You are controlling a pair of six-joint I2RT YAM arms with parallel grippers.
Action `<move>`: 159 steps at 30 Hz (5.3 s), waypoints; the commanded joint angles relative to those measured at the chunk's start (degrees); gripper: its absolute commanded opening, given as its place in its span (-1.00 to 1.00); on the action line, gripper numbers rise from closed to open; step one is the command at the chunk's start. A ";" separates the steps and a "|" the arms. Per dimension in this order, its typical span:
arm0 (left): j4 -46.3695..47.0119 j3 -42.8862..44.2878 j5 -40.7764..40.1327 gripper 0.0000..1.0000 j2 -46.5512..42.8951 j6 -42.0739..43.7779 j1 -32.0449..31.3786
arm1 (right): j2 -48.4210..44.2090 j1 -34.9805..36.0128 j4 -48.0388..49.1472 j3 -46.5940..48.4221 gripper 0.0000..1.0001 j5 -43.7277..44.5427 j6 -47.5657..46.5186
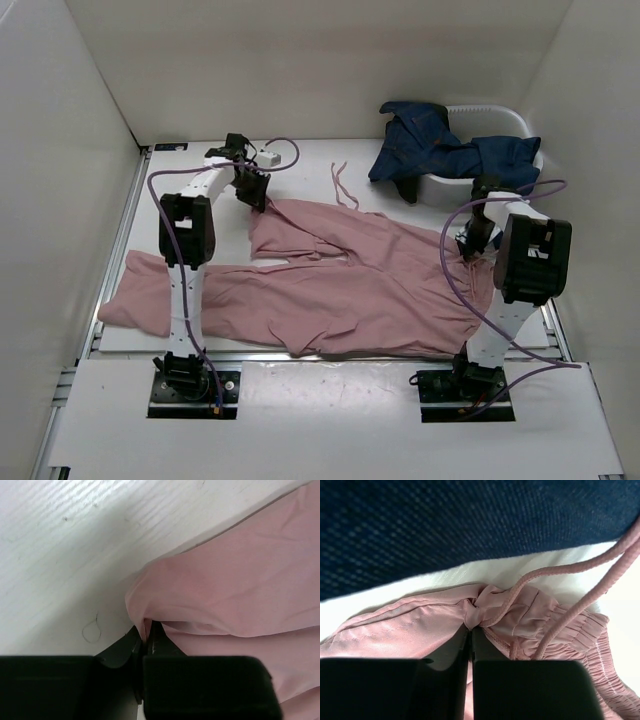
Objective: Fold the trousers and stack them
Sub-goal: Flatten the trousers out, then fold the trousers
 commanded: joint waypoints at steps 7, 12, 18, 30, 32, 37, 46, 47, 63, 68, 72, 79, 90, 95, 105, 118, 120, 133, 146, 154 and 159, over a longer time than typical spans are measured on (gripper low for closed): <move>-0.74 -10.10 -22.53 -0.72 -29.11 6.07 -0.30 | -18.05 1.14 0.35 -9.97 -1.00 1.67 -0.58; -5.21 -36.02 -16.23 -0.60 -45.40 6.69 -3.02 | -30.89 5.17 0.87 -20.53 -1.00 1.14 2.13; -24.88 -53.82 12.07 0.27 -52.45 18.98 -5.83 | -36.78 8.42 -0.61 -25.21 -1.00 1.23 3.20; -7.88 -27.54 8.53 0.53 -45.79 12.01 -3.02 | -39.52 8.96 -0.80 -29.07 -1.00 5.27 3.20; -5.23 -25.88 2.64 0.53 -39.04 8.73 -3.55 | -40.04 8.96 -0.80 -29.69 -1.00 6.58 3.20; -5.30 -21.57 -13.30 0.47 -23.49 0.98 -2.93 | -40.04 8.96 -0.80 -30.21 -1.00 7.21 3.20; -7.24 -36.94 -10.68 0.58 -24.77 4.15 -6.01 | -41.71 8.96 -1.32 -31.27 -1.00 7.82 3.20; -8.46 -37.55 -9.01 0.12 -24.77 4.15 -6.01 | -41.71 8.96 -1.32 -31.27 -1.00 8.34 3.20; -10.85 -13.12 -18.93 -0.72 -34.69 -2.53 14.72 | -49.09 8.43 -2.55 -29.24 -1.00 16.35 4.25; -6.90 -23.57 -20.69 -0.72 -39.53 -2.53 20.08 | -50.93 8.43 -1.42 -29.86 -1.00 16.35 3.64; -5.67 -26.23 -22.26 -0.72 -40.68 -2.53 25.79 | -53.31 7.91 -0.36 -28.99 -1.00 16.35 1.54; -9.96 -11.48 -27.71 -0.72 -35.76 2.82 35.64 | -56.38 5.36 -2.28 -22.30 -1.00 16.53 0.46; -8.65 -41.41 -27.63 -0.72 -48.05 11.61 46.90 | -76.50 4.83 -28.12 -37.33 0.00 9.68 25.61; -4.70 -48.19 -27.02 -0.72 -49.29 12.23 47.95 | -77.57 4.83 -31.12 -32.42 0.55 10.19 27.36; -4.69 -47.67 -25.26 -0.72 -48.06 12.23 48.48 | -69.32 4.83 -11.71 -39.35 0.80 4.22 28.68; -7.15 -43.19 -26.92 -0.72 -49.73 12.85 50.15 | -72.90 4.83 -31.89 -31.01 -1.00 14.41 35.62; -7.77 -43.19 -27.45 -0.72 -50.26 13.37 50.15 | -75.45 4.83 -37.43 -31.01 -1.00 14.41 37.38; -3.64 -61.73 -34.66 0.04 -56.41 15.66 51.73 | -72.21 4.83 -41.14 -30.30 0.49 14.85 38.70; 1.64 -57.79 -45.74 -0.05 -60.36 22.69 55.16 | -66.50 4.83 -23.42 -19.40 0.31 16.46 10.61; -5.49 -53.53 -35.78 -0.07 -58.02 17.25 40.42 | -51.83 13.43 -13.91 -27.38 -0.05 -3.15 8.81; -1.11 -64.18 -38.52 -0.01 -52.99 12.68 34.86 | -45.68 25.28 -9.33 -32.67 -0.07 -5.63 15.06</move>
